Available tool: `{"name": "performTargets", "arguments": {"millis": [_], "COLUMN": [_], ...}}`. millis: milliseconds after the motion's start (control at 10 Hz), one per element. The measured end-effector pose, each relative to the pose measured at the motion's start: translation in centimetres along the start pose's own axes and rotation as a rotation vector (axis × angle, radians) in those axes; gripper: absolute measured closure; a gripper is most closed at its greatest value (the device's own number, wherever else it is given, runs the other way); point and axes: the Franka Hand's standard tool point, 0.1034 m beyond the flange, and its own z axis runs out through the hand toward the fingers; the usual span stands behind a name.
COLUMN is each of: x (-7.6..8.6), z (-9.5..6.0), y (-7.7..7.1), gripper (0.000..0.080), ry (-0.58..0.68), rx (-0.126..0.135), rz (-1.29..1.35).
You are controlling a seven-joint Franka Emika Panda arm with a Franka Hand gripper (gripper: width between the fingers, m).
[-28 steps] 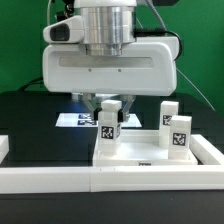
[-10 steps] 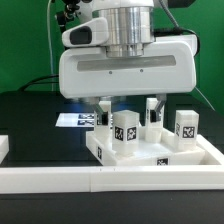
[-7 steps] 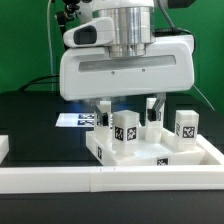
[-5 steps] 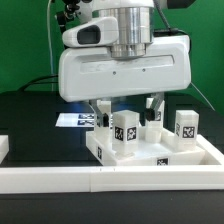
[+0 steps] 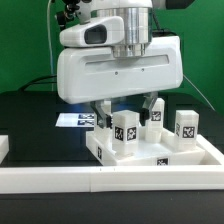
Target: Assemble square table
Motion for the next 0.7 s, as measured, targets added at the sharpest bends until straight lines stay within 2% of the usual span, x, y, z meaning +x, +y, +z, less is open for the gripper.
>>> {"name": "performTargets", "arguments": {"millis": [100,200,400,700], "x": [0.0,-0.01,0.01,0.05], "z": [0.01,0.02,0.02,0.02], "y": [0.0,0.0,-0.03,-0.07], "gripper": [0.032,0.05,0.0511,0.0511], "ry": [0.0,0.0,0.0,-0.001], "rx": [0.0,0.0,0.001,0.003], "rz": [0.011,0.028,0.116,0.475]}}
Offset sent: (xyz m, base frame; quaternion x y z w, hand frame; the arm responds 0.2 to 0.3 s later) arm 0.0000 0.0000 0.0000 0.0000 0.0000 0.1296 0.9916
